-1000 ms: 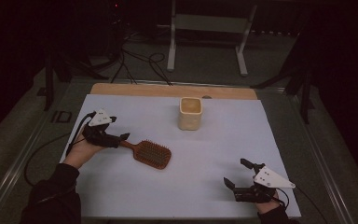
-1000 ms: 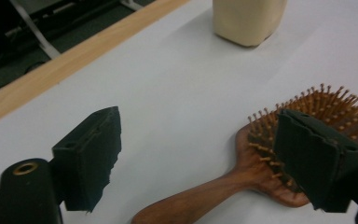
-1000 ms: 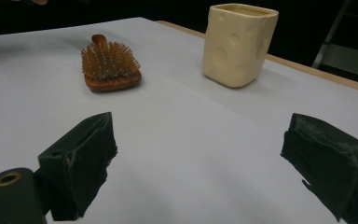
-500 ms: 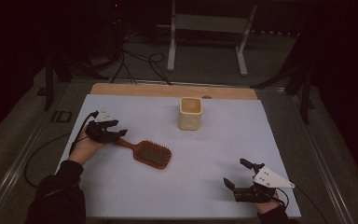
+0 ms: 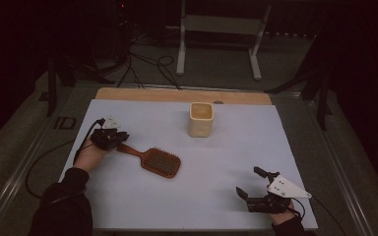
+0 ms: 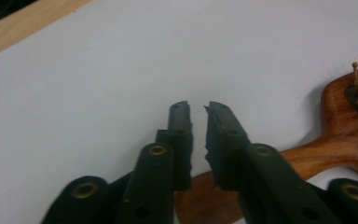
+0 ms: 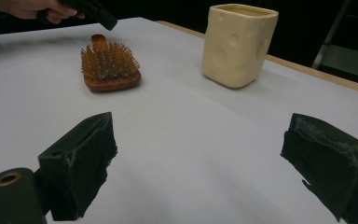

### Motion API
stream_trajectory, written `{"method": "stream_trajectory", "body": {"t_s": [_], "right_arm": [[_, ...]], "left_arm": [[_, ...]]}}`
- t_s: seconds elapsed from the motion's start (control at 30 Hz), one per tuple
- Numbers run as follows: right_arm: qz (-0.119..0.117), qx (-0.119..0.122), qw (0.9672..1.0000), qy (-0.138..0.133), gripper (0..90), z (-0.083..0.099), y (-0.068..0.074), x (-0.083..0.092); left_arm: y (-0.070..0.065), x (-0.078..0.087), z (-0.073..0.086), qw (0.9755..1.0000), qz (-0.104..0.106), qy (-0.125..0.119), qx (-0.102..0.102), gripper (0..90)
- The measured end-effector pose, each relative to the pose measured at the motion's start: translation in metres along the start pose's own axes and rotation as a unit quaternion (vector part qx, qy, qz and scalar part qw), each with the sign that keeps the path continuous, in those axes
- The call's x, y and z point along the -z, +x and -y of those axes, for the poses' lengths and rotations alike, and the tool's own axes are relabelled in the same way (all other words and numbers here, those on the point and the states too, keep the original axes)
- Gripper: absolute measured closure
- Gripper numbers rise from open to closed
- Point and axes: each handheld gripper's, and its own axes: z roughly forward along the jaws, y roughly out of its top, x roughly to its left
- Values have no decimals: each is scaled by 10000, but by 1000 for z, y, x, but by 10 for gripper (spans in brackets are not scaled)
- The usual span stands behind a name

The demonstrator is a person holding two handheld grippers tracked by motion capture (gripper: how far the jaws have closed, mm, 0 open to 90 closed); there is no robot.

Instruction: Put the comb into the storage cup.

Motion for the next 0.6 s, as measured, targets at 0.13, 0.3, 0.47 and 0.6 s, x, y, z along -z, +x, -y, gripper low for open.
{"method": "stream_trajectory", "body": {"t_s": [0.13, 0.3, 0.47, 0.6], "right_arm": [[-1, 12, 10000, 7, 84, 0, 0, 0], [-13, 1, 10000, 12, 85, 0, 0, 0], [-25, -12, 10000, 21, 84, 0, 0, -1], [-33, -18, 10000, 10, 84, 0, 0, -1]], "left_arm": [[0, -6, -1, 9998, -13, 172, -76, 900], [0, -12, 0, 9993, -36, 323, -202, 900], [0, -15, -2, 9990, -18, 396, -208, 900], [-1, -17, -3, 9984, 39, 512, -229, 900]]}}
